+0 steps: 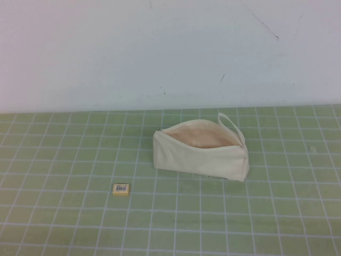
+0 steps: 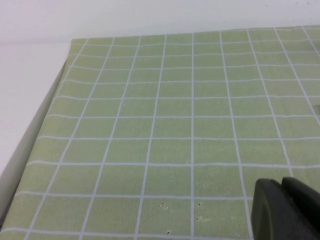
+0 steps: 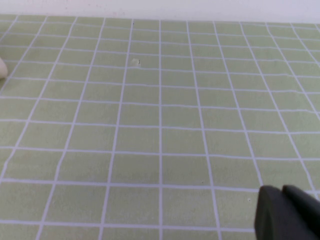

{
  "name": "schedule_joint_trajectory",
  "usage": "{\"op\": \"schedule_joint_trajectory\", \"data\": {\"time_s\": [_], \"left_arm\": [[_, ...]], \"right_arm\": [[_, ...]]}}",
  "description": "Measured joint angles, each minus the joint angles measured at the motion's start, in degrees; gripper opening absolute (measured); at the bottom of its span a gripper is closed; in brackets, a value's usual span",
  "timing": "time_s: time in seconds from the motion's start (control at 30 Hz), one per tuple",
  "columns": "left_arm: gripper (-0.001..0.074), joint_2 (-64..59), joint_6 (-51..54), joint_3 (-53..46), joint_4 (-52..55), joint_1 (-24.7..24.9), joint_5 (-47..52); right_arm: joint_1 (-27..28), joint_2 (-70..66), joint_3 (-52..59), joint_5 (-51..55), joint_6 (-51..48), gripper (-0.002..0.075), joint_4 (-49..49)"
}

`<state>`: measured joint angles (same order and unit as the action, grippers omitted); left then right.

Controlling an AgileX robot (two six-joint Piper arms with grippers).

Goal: Put eraser into pencil case

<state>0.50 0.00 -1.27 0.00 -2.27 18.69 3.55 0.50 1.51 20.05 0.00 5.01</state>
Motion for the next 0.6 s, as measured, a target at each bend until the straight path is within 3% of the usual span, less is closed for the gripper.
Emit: {"op": "schedule_joint_trajectory", "data": {"time_s": [0.17, 0.27, 0.5, 0.6], "left_arm": [[-0.0002, 0.0, 0.0, 0.0, -1.3, 0.0, 0.0], [-0.0002, 0.0, 0.0, 0.0, -7.5, 0.0, -0.3], [-0.0002, 0.0, -5.2, -0.2, -43.3, 0.0, -5.4], [-0.0002, 0.0, -5.8, -0.2, -50.4, 0.0, -8.0]], "right_arm": [[0.0, 0.0, 0.0, 0.0, 0.0, -0.0001, 0.0], [0.0, 0.0, 0.0, 0.0, 0.0, -0.0001, 0.0], [0.0, 0.0, 0.0, 0.0, 0.0, -0.0001, 0.0], [0.0, 0.0, 0.0, 0.0, 0.0, -0.0001, 0.0]]}}
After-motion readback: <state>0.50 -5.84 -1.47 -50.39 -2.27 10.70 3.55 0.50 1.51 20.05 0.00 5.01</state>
